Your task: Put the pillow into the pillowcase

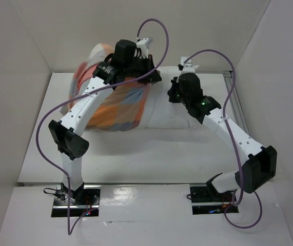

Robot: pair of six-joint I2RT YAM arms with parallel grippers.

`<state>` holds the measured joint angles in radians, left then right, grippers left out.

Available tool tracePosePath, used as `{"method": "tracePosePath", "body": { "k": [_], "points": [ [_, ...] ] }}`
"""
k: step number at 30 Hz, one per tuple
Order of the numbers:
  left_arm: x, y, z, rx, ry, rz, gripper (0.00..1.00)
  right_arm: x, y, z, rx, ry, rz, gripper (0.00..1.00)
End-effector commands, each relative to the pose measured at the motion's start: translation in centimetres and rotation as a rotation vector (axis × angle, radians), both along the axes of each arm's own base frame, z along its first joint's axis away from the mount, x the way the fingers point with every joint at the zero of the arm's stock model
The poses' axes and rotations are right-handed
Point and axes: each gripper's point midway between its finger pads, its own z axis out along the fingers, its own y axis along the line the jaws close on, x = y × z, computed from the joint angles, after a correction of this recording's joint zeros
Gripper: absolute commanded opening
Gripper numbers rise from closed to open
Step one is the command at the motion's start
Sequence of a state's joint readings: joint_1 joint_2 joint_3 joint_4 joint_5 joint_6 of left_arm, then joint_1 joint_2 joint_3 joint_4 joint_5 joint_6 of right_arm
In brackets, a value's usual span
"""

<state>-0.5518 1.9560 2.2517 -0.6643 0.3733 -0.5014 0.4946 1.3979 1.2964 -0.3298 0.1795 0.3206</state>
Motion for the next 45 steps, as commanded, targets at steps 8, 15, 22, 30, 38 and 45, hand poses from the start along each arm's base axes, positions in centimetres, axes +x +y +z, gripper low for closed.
{"method": "tracePosePath", "body": {
  "k": [8,15,22,30,38,45],
  "points": [
    [4.2,-1.8,-6.3,-0.028,0.084,-0.018,0.07,-4.0,2.9,1.7,0.181,-0.115,0.031,0.00],
    [3.4,1.4,-0.6,0.042,-0.082,0.029,0.59,-2.8,1.6,-4.5,0.140,0.027,-0.007,0.00],
    [-2.8,12.7,-0.4,0.200,-0.159,0.413,0.61,-2.0,0.3,-3.7,0.101,0.043,-0.009,0.04],
    [-11.0,18.6,-14.5,0.221,0.037,0.618,0.65,-1.3,-1.3,-0.7,-0.027,0.006,-0.034,1.00],
    [-9.9,17.4,-20.2,0.191,0.012,0.626,0.69,-2.6,0.8,-0.3,-0.071,0.033,0.046,1.00],
    [-6.7,18.5,-21.6,0.252,-0.052,0.689,0.70,-3.7,0.2,-2.2,-0.107,0.074,0.041,1.00]
  ]
}}
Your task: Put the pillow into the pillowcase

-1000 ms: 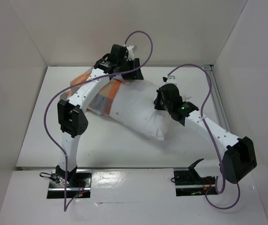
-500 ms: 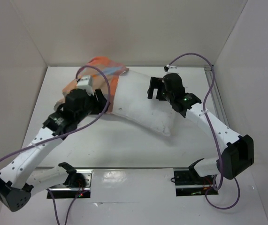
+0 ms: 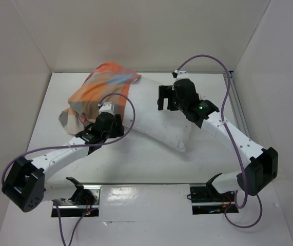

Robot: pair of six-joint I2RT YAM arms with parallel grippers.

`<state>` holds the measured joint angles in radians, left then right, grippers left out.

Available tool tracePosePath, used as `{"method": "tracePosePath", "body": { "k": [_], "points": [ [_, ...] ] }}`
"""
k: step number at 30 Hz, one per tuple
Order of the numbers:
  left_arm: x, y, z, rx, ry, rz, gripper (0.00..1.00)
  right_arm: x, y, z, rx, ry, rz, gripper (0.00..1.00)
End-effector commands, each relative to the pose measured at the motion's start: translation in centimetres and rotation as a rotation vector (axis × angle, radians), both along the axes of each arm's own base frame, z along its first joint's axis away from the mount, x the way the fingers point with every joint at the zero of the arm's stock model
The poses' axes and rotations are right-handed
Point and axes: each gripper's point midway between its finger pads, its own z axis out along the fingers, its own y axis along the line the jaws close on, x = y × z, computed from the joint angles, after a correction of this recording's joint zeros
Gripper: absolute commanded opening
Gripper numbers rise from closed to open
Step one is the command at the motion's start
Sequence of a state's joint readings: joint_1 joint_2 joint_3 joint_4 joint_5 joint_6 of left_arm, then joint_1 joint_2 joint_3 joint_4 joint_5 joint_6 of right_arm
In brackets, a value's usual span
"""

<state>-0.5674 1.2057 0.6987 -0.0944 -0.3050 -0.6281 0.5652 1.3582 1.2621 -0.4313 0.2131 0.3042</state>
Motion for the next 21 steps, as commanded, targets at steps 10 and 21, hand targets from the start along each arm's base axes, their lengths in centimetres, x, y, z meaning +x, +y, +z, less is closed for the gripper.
{"method": "tracePosePath", "body": {
  "k": [10,21],
  "points": [
    [6.7,1.0,0.9,0.066,-0.073,0.157,0.61,-0.7,-1.1,-1.0,-0.055,0.022,-0.022,1.00],
    [6.7,3.6,1.7,0.066,-0.086,0.248,0.25,-0.6,-1.1,-1.3,-0.061,0.030,-0.022,1.00]
  ]
}}
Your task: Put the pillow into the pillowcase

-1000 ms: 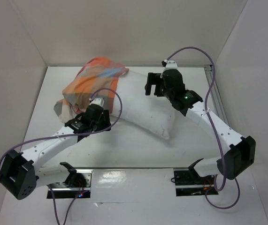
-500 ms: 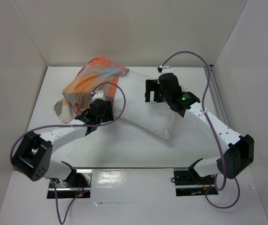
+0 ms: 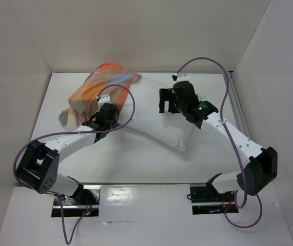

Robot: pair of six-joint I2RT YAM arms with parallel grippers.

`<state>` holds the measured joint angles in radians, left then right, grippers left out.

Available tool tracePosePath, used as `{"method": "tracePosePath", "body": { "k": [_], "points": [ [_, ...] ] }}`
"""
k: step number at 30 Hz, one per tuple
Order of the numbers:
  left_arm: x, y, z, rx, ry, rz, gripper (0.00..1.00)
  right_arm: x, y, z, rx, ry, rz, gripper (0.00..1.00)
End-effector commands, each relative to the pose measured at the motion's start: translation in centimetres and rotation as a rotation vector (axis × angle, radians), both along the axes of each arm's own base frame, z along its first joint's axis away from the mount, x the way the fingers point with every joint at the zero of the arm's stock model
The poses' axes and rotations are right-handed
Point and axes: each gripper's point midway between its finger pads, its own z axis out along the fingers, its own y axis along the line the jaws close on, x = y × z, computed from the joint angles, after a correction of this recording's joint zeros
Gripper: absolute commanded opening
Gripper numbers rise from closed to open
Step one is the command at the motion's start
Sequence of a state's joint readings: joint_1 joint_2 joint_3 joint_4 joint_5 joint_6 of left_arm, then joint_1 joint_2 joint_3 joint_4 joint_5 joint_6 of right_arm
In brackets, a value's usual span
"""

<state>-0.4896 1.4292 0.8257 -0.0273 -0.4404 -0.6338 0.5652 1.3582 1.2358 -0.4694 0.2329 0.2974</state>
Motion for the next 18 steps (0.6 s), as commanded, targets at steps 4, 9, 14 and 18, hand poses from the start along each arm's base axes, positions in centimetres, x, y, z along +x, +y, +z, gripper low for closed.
{"method": "tracePosePath", "body": {
  "k": [4,9,14,18],
  "points": [
    [0.2,0.8,4.1,-0.040,-0.069,0.042,0.05,-0.5,-0.3,-1.0,-0.080,0.052,0.037,1.00],
    [-1.1,-2.4,7.2,-0.152,-0.075,-0.142,0.00,-2.1,-4.3,-3.3,-0.228,0.156,-0.104,1.00],
    [-1.9,-8.0,9.9,-0.253,-0.059,-0.390,0.00,-5.2,-2.4,-5.5,-0.078,0.228,-0.014,1.00],
    [-1.2,-12.4,11.1,-0.317,-0.029,-0.539,0.00,-5.5,3.3,-7.2,0.152,0.229,0.187,0.64]
  ]
}}
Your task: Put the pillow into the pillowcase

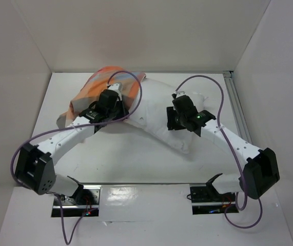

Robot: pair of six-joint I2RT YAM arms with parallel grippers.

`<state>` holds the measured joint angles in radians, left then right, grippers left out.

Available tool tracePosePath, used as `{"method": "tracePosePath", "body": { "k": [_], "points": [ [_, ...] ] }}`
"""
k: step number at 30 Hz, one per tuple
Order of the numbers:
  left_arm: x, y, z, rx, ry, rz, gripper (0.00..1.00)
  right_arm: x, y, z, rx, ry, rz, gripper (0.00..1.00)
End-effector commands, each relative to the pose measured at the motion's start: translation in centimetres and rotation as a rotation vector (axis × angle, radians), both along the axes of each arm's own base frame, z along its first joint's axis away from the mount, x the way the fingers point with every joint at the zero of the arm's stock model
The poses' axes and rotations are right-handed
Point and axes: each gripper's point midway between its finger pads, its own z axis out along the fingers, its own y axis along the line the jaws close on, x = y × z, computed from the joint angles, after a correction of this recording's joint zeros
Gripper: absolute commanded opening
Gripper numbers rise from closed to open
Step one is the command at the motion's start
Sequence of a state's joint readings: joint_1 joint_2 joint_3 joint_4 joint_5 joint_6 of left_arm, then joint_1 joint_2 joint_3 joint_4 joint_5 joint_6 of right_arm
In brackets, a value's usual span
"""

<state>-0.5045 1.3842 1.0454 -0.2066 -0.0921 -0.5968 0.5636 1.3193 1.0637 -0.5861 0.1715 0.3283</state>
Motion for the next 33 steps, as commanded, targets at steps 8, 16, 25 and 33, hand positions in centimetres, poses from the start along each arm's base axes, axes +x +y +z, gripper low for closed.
{"method": "tracePosePath", "body": {
  "k": [8,16,25,33],
  "points": [
    [-0.4,-12.9,8.5,-0.213,-0.065,-0.435,0.00,5.2,14.1,5.6,0.484,-0.113,0.289,0.00],
    [-6.4,-16.9,14.2,-0.344,-0.093,-0.694,0.00,8.7,7.4,8.9,0.533,-0.254,0.064,0.00],
    [-9.5,-11.1,28.0,-0.339,-0.331,-0.676,0.00,2.1,1.6,17.0,0.386,-0.380,0.121,0.00],
    [-6.7,-7.9,31.0,-0.266,-0.364,-0.479,0.00,-3.6,-0.8,19.5,0.307,-0.266,0.159,0.00]
  ]
}}
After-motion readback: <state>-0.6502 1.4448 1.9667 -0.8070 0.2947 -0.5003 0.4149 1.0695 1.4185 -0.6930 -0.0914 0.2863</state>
